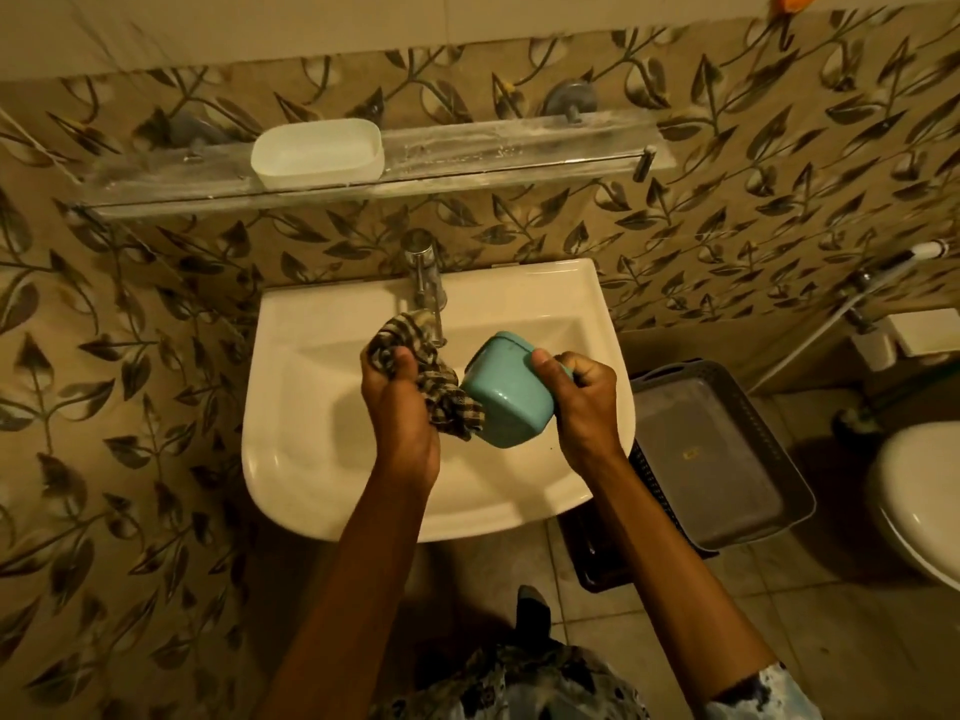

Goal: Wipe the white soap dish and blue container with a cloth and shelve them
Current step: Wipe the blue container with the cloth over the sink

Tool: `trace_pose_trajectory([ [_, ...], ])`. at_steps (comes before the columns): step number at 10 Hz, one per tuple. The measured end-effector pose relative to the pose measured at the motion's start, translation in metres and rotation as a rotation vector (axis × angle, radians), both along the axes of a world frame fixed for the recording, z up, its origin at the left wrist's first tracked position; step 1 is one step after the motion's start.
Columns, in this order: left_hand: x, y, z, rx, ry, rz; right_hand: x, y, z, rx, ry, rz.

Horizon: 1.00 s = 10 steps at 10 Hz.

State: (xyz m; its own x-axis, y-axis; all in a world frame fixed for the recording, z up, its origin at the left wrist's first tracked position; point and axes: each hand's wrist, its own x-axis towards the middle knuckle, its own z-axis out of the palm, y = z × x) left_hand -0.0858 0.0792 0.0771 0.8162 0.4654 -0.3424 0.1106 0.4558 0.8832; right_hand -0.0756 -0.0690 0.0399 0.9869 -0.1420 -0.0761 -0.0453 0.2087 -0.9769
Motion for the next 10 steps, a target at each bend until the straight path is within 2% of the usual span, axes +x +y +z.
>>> trace_pose_trajectory([
  [1,-0.007,0.008,-0.003,-0.064,-0.102,0.045,0.001,-0.012,-0.004,-0.183,-0.07,0.206],
  [2,-0.011,0.018,-0.009,-0.133,-0.079,0.101,0.006,-0.021,-0.003,-0.336,-0.094,0.397],
  [3,-0.016,0.03,-0.016,-0.147,-0.059,0.136,0.014,-0.03,-0.002,-0.443,-0.096,0.5],
  [4,-0.022,0.039,-0.02,-0.132,-0.031,0.16,0.016,-0.027,0.003,-0.396,-0.005,0.465],
  [5,-0.027,0.044,-0.019,-0.068,0.022,0.183,0.015,-0.014,0.004,-0.052,0.236,0.13],
  [6,-0.032,0.041,-0.009,0.157,0.019,0.123,0.016,-0.007,0.007,0.062,0.278,-0.095],
  [7,-0.036,0.028,0.009,0.41,-0.088,0.055,0.013,0.001,0.006,0.05,0.16,-0.132],
  [8,-0.039,0.003,0.021,0.618,-0.204,-0.04,0.014,0.012,0.013,0.051,0.218,-0.176],
  [9,-0.047,-0.034,0.014,1.05,-0.179,-0.224,0.012,0.017,0.012,0.133,0.153,-0.15],
  [10,-0.057,-0.064,0.001,1.458,-0.271,-0.411,-0.01,0.032,0.003,-0.698,0.247,-0.183],
])
